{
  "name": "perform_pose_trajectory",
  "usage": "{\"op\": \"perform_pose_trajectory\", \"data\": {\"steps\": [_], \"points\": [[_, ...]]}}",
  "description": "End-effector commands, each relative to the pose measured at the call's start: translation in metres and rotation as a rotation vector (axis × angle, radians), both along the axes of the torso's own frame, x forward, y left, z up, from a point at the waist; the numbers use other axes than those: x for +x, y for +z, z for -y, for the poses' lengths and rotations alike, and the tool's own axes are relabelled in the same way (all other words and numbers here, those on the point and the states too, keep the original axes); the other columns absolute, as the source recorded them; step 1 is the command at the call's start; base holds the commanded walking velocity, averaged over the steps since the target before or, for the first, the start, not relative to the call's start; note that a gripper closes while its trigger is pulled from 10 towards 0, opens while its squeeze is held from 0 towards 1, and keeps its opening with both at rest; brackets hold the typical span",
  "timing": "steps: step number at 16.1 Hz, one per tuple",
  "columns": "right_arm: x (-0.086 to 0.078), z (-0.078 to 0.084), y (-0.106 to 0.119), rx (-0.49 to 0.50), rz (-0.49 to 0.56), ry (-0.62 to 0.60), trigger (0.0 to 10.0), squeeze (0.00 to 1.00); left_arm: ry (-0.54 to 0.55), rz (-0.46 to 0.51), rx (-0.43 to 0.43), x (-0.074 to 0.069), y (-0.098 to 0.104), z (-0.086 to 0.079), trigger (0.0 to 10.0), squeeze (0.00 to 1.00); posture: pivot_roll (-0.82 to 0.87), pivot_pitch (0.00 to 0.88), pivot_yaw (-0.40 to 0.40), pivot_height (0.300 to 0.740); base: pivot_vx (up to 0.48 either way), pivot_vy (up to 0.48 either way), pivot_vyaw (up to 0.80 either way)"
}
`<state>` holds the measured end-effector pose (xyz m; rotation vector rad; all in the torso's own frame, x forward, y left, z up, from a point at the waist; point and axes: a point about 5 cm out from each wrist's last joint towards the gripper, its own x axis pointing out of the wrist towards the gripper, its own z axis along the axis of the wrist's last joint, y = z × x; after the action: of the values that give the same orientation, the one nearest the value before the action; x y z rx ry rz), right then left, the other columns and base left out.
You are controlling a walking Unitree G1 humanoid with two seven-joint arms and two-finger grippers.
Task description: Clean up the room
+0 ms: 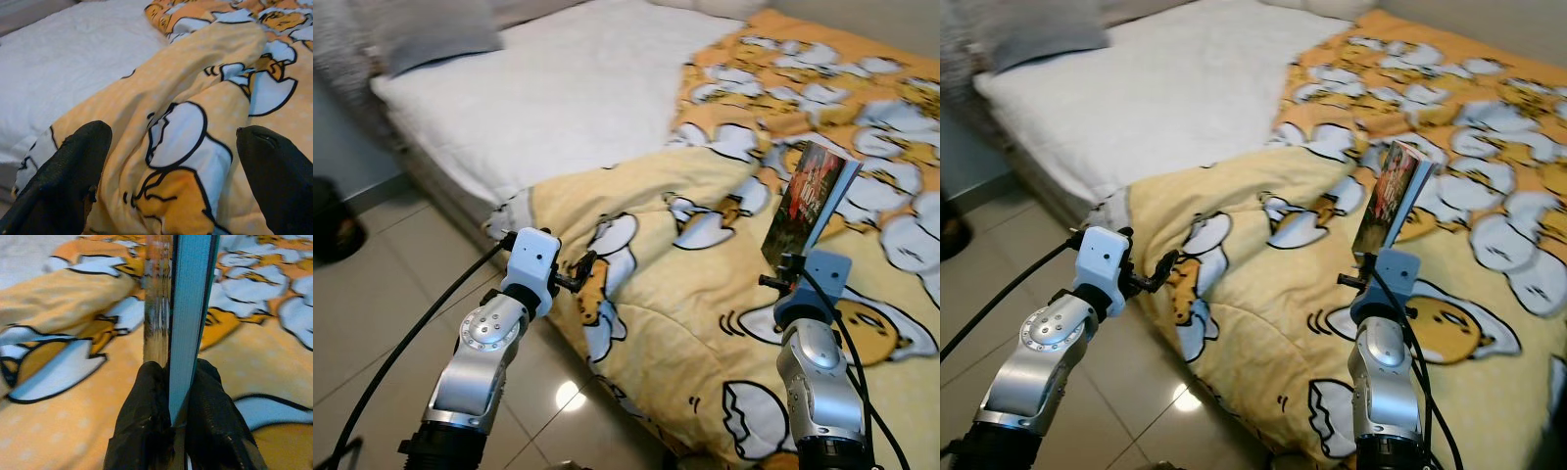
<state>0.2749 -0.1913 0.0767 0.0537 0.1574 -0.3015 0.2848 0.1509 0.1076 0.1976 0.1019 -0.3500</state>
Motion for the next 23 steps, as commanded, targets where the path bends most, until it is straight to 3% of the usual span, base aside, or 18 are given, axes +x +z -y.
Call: {"op": "perform_pose_trajectory", "data": {"steps": [1,9,17,23], "points": [[0.001,-0.002,0.007,0.0,0.028,-0.013,10.0,0.0,0.016,0.011,0.019,0.0,0.001,-0.004,10.0,0.0,0.0,0.0,0.028,0.74,0.0,0.0,-0.8],[-0.002,-0.014,0.003,0.017,0.003,0.015,10.0,0.0,0.015,0.011,0.015,0.0,-0.001,-0.007,10.0,0.0,-0.01,0.0,0.046,0.74,0.0,0.0,-0.8],[-0.001,-0.022,0.003,0.046,0.0,0.062,10.0,0.0,0.035,0.011,0.019,0.003,0.001,-0.011,10.0,0.0,0.0,0.0,0.041,0.74,0.0,0.31,-0.1],[0.0,-0.023,0.002,0.06,-0.005,0.06,10.0,0.0,0.041,0.009,0.024,0.005,0.001,-0.013,10.0,0.0,0.01,0.0,0.049,0.74,0.0,0.309,-0.76]]}}
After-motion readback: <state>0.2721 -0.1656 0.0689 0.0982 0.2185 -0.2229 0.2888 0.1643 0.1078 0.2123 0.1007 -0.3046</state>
